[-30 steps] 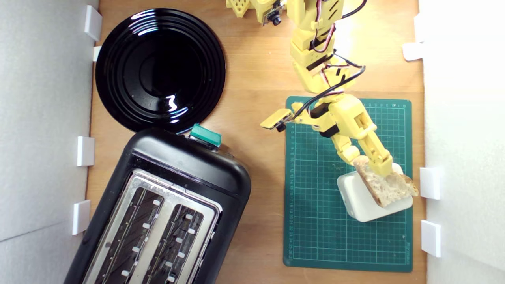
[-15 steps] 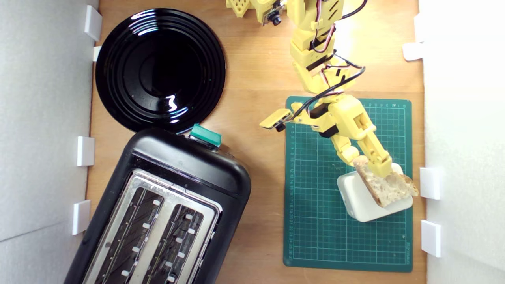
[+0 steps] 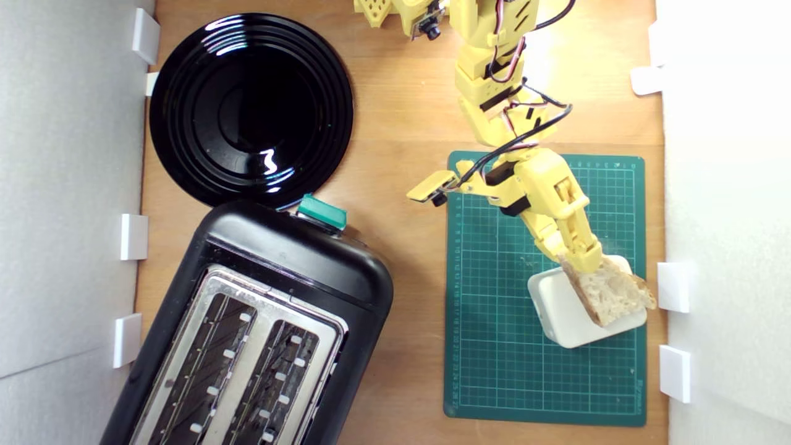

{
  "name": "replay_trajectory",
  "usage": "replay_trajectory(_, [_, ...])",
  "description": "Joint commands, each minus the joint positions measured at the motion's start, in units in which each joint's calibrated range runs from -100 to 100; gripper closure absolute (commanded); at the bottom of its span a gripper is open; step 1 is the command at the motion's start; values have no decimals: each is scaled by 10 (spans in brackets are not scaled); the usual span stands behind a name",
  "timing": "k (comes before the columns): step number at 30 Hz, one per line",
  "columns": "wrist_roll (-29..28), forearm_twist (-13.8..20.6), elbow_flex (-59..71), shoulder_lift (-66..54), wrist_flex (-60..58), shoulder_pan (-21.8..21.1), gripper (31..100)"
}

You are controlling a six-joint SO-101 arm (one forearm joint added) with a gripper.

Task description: Pick bread and place in toaster

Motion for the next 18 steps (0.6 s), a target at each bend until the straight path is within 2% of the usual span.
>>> replay_trajectory(1, [2, 3, -23, -7, -16, -7, 670])
replay_trajectory(7, [3, 3, -23, -7, -17, -7, 723])
replay_trajectory(15, [3, 3, -23, -7, -17, -7, 735])
replay_trajectory(18, [3, 3, -23, -8, -18, -7, 768])
